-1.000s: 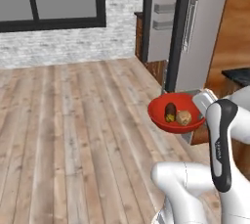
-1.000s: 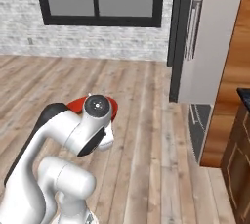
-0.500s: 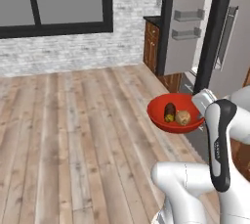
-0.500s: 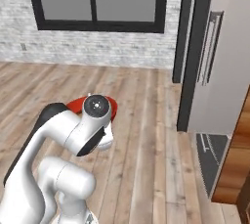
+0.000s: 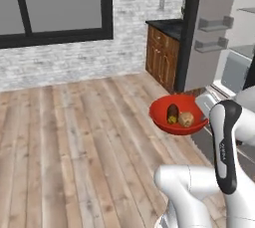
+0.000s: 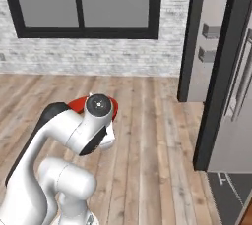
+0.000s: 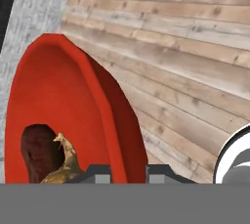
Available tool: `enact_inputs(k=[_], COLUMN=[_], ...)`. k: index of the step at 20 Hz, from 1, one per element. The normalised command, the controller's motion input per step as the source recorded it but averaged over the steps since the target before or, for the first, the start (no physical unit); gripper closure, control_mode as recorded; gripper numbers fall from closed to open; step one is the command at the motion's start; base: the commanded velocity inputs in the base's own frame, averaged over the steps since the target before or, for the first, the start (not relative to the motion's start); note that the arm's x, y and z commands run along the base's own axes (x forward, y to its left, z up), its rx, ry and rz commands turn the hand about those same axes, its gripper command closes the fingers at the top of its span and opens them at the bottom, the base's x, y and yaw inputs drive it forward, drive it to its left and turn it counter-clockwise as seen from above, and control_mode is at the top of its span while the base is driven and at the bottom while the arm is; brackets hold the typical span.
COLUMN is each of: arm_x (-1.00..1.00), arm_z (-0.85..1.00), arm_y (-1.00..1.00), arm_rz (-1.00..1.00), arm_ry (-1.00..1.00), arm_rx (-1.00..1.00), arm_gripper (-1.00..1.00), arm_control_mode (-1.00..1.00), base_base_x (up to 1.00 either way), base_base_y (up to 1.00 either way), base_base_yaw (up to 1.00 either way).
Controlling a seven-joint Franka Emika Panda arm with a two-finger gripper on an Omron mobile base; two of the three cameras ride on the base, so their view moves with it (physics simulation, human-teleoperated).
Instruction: Place the bowl with the onion and sweet potato on the top shelf of the fridge. Place the bowl with the chicken drumsticks on the second highest shelf of the fridge.
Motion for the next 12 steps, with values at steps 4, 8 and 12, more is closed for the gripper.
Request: enact_inputs(k=[4, 8, 12], arm_x=[0.00, 0.00, 0.00], arm_z=[0.00, 0.00, 0.00], arm_y=[0.00, 0.00, 0.00], arm_rz=[0.00, 0.00, 0.00], arm_ry=[0.00, 0.00, 0.00], arm_rx=[0.00, 0.00, 0.00], arm_gripper=[1.00, 1.00, 1.00], arm_control_mode=[1.00, 1.00, 1.00], base_base_x=[1.00, 1.00, 0.88], base_base_y=[0.81, 0.84, 0.75], base_base_yaw=[-0.61, -0.65, -0.72])
